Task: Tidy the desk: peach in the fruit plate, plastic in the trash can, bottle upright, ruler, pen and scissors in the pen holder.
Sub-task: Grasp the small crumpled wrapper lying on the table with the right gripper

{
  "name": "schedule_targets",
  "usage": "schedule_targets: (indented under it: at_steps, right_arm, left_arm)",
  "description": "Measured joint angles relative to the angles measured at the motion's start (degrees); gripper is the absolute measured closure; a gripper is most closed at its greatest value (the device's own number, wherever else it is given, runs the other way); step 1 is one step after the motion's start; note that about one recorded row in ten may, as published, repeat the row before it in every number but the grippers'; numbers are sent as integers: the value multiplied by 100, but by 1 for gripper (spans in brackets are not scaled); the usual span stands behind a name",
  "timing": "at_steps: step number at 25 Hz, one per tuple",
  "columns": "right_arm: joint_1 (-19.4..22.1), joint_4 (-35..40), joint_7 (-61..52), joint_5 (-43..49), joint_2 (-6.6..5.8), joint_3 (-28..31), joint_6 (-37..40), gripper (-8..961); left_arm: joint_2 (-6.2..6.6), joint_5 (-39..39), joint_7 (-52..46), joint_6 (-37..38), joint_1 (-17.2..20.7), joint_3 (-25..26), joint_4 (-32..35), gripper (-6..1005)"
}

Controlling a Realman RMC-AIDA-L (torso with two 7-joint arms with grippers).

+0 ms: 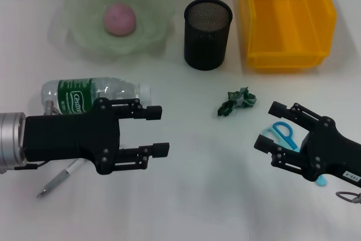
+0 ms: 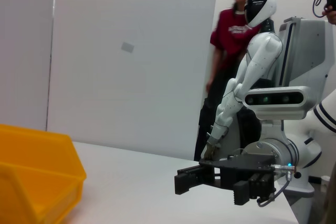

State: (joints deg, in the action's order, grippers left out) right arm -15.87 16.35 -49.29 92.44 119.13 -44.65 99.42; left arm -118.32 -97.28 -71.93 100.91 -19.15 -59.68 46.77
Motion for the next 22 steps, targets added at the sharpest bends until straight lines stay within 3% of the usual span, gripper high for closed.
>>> schedule_targets:
  at_steps: [12,22]
  right_arm:
    - [-27,0,-3,-29,6,53,-98,135]
    - [-176,-106,-8,-106,23,543,-1198,136]
  left_arm:
    - [2,22,-3,-37,-83,135,-2,349]
    - [-16,26,54,-87,-119,150,-58,348]
